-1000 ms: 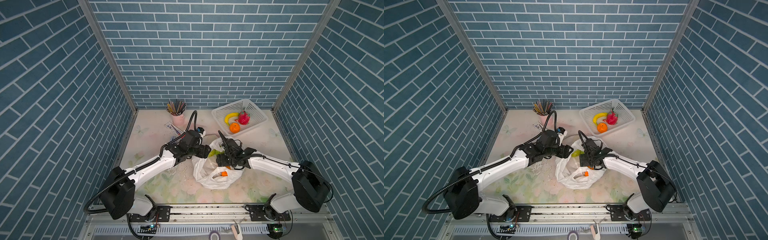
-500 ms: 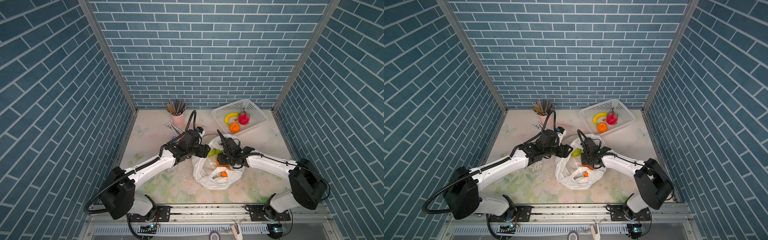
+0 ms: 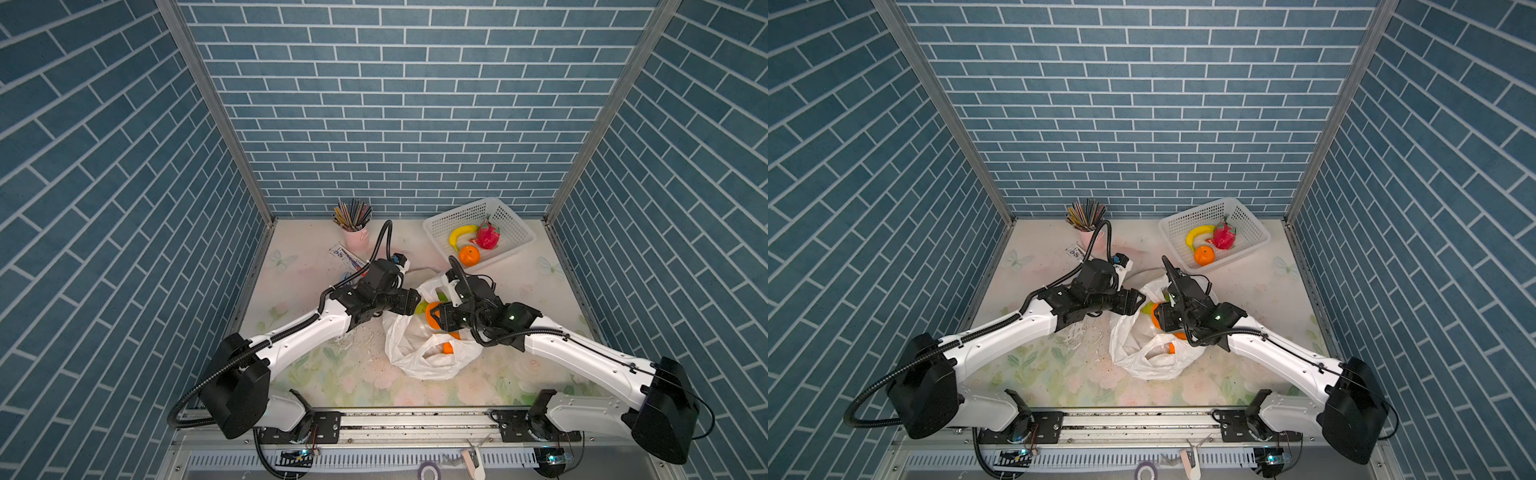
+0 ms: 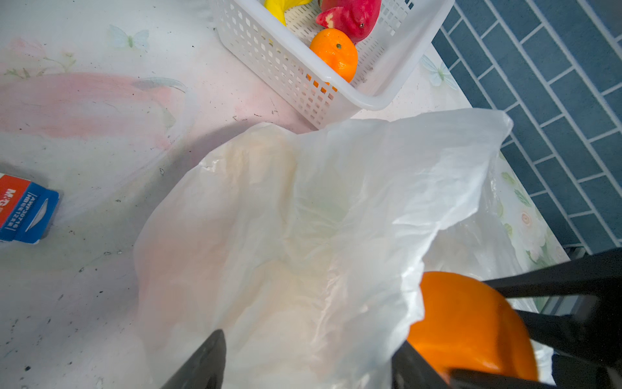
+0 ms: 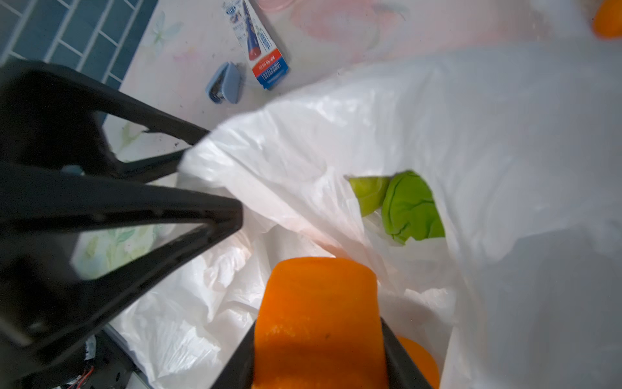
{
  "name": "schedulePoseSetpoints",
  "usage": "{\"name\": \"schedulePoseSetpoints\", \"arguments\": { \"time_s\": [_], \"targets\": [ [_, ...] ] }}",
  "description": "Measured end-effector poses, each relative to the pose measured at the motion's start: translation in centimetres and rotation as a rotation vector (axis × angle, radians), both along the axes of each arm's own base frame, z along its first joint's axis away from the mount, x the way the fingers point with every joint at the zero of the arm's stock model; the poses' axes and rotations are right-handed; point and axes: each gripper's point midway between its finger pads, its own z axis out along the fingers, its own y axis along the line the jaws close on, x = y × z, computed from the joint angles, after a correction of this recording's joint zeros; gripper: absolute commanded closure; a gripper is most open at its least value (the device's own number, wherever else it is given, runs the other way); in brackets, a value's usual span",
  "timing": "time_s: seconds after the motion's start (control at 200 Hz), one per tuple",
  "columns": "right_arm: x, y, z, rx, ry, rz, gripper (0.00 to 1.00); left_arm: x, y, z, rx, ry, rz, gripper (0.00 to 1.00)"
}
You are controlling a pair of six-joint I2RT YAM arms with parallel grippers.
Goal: Untie the knot of the plastic bag and take out the fruit
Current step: Pick up the fruit from the plastic bag, then place the fruit in the basket.
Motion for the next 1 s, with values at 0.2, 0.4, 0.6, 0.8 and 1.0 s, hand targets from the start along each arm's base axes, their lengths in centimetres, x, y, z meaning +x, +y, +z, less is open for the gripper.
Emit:
{"name": "schedulePoseSetpoints", "arguments": {
  "time_s": [0.2, 0.4, 0.6, 0.8, 1.0],
  "targets": [
    [0.3, -0.7, 5.0, 0.118, -0.118, -0.026, 0.56, -0.2, 0.2, 1.7, -0.032, -0.028, 0.005, 0.26],
    [3.2, -3.0, 10.3, 0.235, -0.23, -0.129, 0.56, -0.2, 0.2, 3.7, -0.06, -0.061, 0.004, 0.25],
    [8.7, -7.2, 13.2, 0.312, -0.294, -0.294, 0.56, 0.9, -1.2, 5.2, -0.084, -0.074, -0.015, 0.25],
    [15.4, -10.9, 11.4, 0.333, -0.248, -0.416, 0.56, 2.4, -3.6, 5.3, -0.097, -0.056, -0.06, 0.25],
    [20.9, -12.5, 7.6, 0.314, -0.164, -0.463, 0.55, 2.6, -5.1, 1.9, -0.076, 0.025, -0.101, 0.43]
  ]
}}
